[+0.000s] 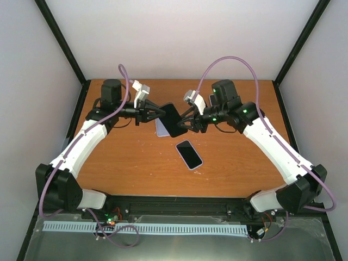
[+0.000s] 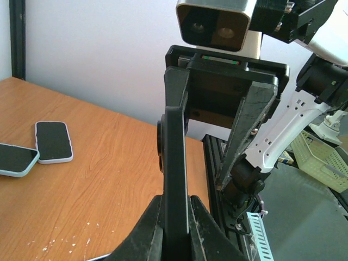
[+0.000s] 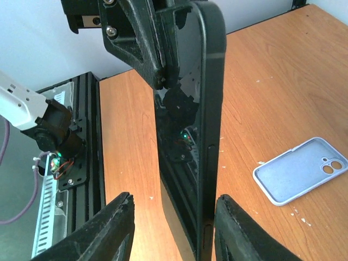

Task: Take the phone out of the phone case
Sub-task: Place the phone at the center of the board.

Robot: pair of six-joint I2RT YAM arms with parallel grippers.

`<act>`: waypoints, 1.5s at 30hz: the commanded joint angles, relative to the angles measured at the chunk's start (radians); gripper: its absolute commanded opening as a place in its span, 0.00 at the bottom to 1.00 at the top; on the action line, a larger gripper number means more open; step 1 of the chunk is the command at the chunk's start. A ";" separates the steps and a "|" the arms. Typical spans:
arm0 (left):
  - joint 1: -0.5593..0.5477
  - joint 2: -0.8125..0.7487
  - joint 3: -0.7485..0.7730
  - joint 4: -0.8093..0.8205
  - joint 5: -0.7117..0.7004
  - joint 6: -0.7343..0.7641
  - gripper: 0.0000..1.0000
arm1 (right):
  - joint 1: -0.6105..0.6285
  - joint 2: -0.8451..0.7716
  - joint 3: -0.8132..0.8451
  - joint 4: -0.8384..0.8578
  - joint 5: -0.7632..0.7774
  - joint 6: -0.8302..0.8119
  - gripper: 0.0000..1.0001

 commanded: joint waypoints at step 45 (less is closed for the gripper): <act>0.121 -0.053 0.062 0.072 -0.299 -0.097 1.00 | -0.173 0.156 -0.167 0.291 -0.080 0.316 0.03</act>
